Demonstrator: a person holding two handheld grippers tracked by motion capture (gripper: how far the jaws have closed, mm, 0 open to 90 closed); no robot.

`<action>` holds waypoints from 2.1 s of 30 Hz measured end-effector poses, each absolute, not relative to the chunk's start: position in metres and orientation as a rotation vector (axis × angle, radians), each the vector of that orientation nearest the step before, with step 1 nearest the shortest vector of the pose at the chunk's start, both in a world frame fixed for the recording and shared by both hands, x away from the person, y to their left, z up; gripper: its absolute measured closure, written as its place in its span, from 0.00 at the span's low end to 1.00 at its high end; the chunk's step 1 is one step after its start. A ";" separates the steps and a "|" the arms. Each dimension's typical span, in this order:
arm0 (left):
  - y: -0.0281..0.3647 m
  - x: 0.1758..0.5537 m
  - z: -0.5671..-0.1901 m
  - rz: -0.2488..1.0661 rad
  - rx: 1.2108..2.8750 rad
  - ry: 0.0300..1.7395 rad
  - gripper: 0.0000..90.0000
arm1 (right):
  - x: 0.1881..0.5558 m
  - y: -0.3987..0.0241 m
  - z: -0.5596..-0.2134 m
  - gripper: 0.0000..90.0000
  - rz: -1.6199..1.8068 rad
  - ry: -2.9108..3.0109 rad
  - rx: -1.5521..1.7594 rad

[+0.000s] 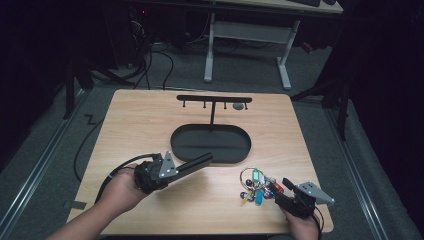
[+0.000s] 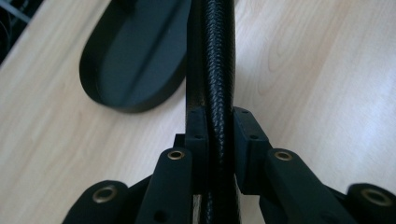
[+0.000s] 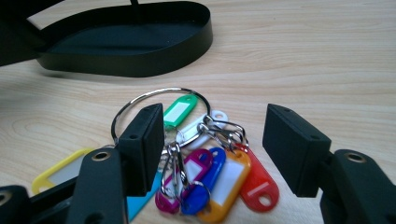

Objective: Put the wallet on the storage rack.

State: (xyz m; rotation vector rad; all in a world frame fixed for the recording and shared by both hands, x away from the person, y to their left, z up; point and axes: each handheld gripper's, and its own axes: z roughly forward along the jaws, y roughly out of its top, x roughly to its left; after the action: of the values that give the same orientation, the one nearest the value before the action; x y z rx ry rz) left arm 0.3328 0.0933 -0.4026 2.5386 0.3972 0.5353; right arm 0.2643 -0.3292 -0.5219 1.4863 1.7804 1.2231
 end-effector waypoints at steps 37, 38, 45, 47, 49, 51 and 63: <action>0.018 0.422 -0.416 0.898 2.511 0.050 0.87 | 0.242 -0.351 -0.522 0.44 1.247 1.714 1.531; 0.018 0.424 -0.417 0.898 2.514 0.052 0.87 | 0.242 -0.351 -0.521 0.44 1.249 1.713 1.530; 0.015 0.431 -0.428 0.954 2.514 -0.009 0.87 | 0.241 -0.352 -0.522 0.44 1.250 1.712 1.535; 0.013 0.433 -0.431 0.981 2.503 -0.021 0.87 | 0.242 -0.352 -0.523 0.44 1.250 1.714 1.538; 0.012 0.437 -0.434 0.993 2.506 -0.033 0.87 | 0.242 -0.352 -0.523 0.44 1.251 1.716 1.538; 0.010 0.439 -0.438 1.007 2.503 -0.047 0.87 | 0.242 -0.352 -0.523 0.44 1.254 1.714 1.546; 0.007 0.449 -0.462 1.012 2.557 -0.116 0.87 | 0.241 -0.355 -0.524 0.44 1.265 1.705 1.558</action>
State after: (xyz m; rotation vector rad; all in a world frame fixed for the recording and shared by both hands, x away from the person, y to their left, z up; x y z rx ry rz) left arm 0.4490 0.0072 -0.4624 2.5573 -0.1160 1.0121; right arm 0.2414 -0.3547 -0.5241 1.5584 1.7052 1.2652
